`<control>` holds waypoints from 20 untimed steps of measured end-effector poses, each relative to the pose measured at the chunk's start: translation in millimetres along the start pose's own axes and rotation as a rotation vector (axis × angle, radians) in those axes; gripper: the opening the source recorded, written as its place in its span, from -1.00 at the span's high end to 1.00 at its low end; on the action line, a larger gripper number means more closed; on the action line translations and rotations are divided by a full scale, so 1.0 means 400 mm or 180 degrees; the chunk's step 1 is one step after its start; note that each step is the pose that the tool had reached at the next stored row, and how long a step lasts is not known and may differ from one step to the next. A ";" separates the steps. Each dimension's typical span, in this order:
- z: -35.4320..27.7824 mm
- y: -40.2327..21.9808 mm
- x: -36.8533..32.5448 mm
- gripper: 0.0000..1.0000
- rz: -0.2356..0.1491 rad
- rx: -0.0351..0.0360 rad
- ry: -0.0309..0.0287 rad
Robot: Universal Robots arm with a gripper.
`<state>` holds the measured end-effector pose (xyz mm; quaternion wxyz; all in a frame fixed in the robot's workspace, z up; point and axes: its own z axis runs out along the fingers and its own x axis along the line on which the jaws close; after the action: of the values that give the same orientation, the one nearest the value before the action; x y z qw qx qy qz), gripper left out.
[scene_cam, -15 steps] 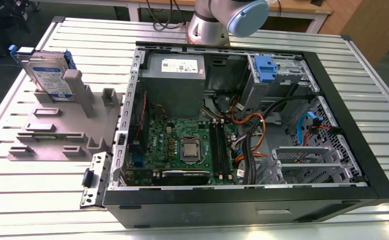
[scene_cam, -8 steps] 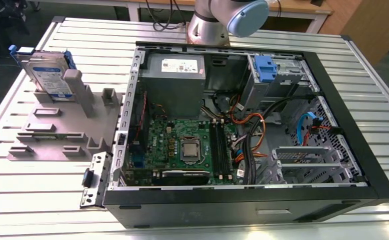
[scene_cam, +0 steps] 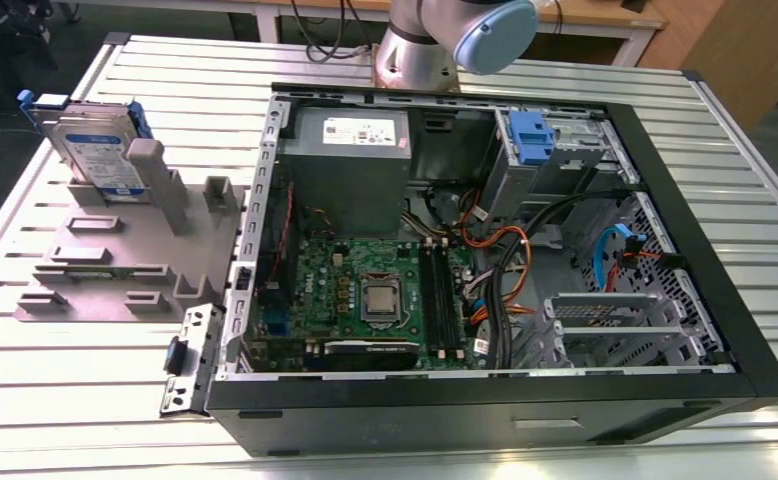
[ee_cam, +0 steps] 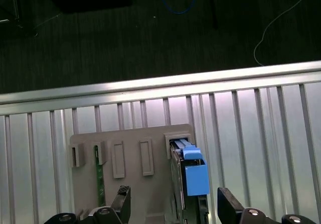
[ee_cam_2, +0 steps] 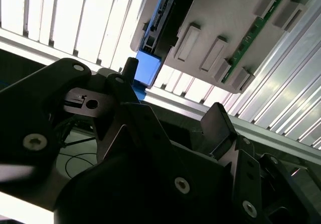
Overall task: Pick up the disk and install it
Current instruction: 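Pick up the disk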
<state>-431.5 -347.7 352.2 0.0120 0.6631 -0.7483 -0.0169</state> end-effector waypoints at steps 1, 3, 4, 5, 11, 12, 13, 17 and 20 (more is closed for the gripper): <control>0.000 0.000 0.000 -0.55 0.0000 0.0000 0.0000; 0.000 0.000 0.000 -0.55 0.0000 0.0000 0.0000; 0.000 0.000 0.000 -0.55 0.0000 0.0000 0.0000; 0.000 0.000 0.000 -0.55 0.0000 0.0000 0.0000; 0.004 0.000 0.000 -0.37 -0.0164 -0.0001 0.0006; 0.006 0.000 0.000 -0.37 -0.0220 -0.0001 0.0009; 0.007 0.000 0.000 -0.37 -0.0278 -0.0001 0.0011; 0.012 0.000 -0.001 -0.37 -0.0469 -0.0003 0.0019; 0.014 0.001 -0.010 -0.37 -0.0489 -0.0002 0.0019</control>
<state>-431.5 -343.5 346.7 0.0131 0.7186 -0.6951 -0.0160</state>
